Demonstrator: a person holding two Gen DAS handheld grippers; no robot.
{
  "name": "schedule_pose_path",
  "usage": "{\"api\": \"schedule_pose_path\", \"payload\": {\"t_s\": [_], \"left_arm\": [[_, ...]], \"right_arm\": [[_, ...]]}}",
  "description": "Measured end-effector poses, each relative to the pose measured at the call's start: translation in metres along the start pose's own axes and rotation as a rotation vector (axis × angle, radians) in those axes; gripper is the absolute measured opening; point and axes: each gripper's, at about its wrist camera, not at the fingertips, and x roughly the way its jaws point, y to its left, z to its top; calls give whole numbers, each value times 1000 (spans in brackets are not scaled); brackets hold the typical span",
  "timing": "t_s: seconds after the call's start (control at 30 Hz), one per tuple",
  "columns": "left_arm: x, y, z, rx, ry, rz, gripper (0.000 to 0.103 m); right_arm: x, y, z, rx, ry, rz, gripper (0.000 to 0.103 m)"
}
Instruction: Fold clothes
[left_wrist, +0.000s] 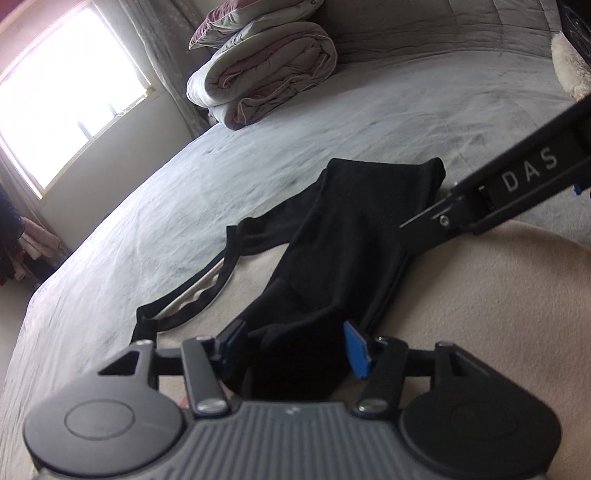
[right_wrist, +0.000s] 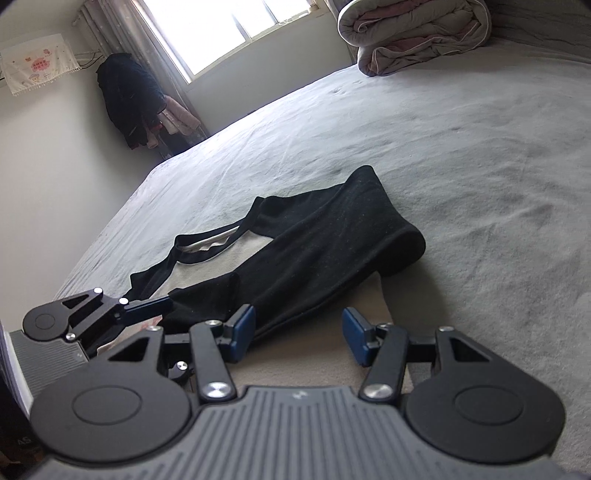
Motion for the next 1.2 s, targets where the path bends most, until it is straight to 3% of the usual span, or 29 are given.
{"api": "schedule_pose_path", "payload": {"t_s": [0.13,0.27,0.43,0.63,0.97,1.1,1.2], "left_arm": [[0,10,-2,-92,3,-7,27],[-11,30,-11,-287,-28,5,7],[-22,63,-35,-554,-60,7,6],[-31,87,-66,-776,-70,-4,6],[-29,108,-130,-1189,-15,-48,7],[-27,108,-141,-1221,-10,-65,10],[-30,107,-133,-1139,-7,-34,21]], "right_arm": [[-1,-2,1,3,-1,0,57],[-1,-4,1,5,0,0,57],[-2,-6,1,7,2,-1,57],[0,-4,-3,-3,13,4,57],[5,5,-10,-54,34,11,57],[5,6,-11,-62,34,13,57],[6,5,-10,-62,34,15,57]]}}
